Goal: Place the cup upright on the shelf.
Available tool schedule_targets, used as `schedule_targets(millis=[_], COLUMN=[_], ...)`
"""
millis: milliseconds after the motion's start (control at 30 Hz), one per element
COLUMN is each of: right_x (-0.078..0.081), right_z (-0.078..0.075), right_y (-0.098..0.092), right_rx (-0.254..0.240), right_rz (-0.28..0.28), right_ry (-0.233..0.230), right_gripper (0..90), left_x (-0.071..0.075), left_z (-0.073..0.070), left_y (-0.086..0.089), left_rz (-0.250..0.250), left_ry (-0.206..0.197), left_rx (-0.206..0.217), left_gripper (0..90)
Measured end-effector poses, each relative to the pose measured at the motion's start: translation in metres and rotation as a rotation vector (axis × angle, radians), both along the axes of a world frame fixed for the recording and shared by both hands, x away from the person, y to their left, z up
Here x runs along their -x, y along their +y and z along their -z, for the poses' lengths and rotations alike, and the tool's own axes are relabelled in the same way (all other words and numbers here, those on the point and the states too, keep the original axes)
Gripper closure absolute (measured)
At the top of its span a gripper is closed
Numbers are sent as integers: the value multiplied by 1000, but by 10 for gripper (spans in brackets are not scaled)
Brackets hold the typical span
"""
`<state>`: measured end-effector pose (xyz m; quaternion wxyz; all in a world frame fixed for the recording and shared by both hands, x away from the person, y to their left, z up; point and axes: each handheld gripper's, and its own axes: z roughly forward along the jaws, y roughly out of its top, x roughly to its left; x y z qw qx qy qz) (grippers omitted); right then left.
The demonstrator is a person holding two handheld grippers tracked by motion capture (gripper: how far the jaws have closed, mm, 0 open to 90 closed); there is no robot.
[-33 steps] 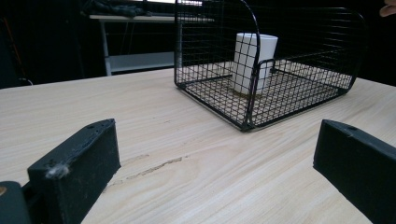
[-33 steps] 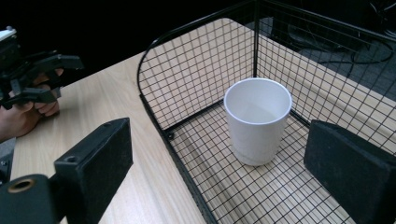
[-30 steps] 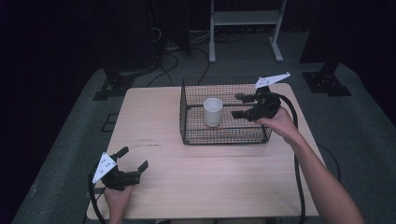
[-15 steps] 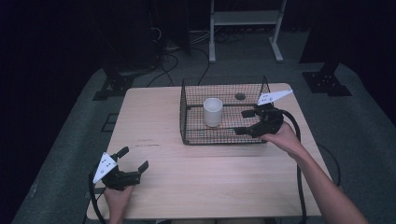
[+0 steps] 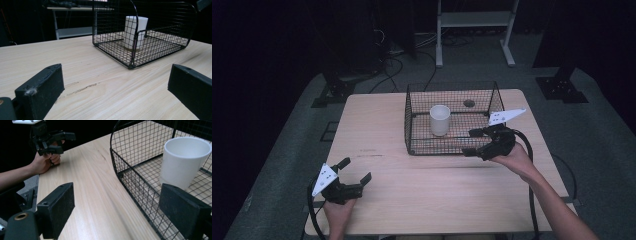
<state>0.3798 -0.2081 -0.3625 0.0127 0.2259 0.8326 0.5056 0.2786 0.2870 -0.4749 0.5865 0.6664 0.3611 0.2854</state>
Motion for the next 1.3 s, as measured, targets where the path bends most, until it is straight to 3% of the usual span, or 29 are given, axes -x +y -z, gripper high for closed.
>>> schedule_targets(millis=[133, 300, 733, 1300], right_x=[8, 17, 28, 45], right_z=[9, 16, 17, 33], right_y=[-4, -12, -30, -57], right_rx=[16, -2, -16, 2], right_rz=[3, 7, 29, 75], right_ry=[5, 15, 10, 30], right_gripper=[123, 123, 125, 126], left_x=[0, 0, 0, 0], left_z=[0, 0, 0, 0], left_y=[0, 0, 0, 0], left_rz=[1, -2, -4, -1], left_ry=[-1, -1, 0, 2], left_rx=[-1, -2, -4, -7], left_gripper=[0, 0, 0, 0])
